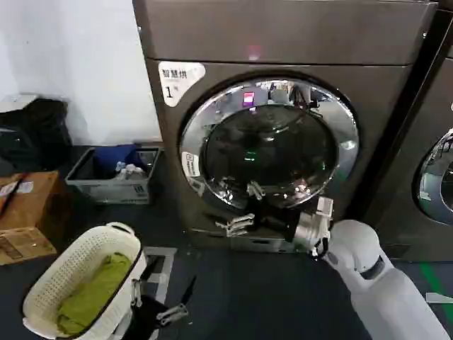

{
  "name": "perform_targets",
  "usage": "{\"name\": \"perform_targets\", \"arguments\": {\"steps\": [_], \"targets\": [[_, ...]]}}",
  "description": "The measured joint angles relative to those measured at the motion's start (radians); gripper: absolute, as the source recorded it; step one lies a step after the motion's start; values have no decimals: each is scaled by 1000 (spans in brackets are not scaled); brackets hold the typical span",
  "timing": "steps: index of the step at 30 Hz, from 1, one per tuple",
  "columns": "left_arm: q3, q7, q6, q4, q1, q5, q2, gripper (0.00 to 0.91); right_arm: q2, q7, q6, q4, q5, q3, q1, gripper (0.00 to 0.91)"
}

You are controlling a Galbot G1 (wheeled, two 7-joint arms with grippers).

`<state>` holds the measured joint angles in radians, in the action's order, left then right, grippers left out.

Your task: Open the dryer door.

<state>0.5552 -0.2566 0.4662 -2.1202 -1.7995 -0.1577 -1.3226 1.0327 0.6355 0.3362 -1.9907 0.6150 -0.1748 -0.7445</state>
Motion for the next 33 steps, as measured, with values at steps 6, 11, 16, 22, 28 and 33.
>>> {"name": "perform_targets", "arguments": {"steps": [6, 11, 16, 22, 28, 33], "targets": [[1, 25, -41, -16, 0, 12, -3, 907, 14, -3, -11, 47, -45, 14, 19, 907], [1, 22, -72, -40, -6, 34, -4, 907, 31, -5, -30, 107, -73, 37, 46, 907], [1, 21, -88, -50, -5, 43, -5, 907, 56, -9, -62, 181, -92, 71, 85, 907], [6, 19, -106, -55, -5, 27, -5, 907, 90, -9, -79, 276, -116, 115, 140, 907], [2, 0, -126, -60, -5, -18, -8, 907, 125, -6, -87, 351, -134, 152, 187, 907], [3, 6, -132, -63, 0, 1, -8, 907, 149, -5, -100, 395, -147, 176, 216, 907]]}}
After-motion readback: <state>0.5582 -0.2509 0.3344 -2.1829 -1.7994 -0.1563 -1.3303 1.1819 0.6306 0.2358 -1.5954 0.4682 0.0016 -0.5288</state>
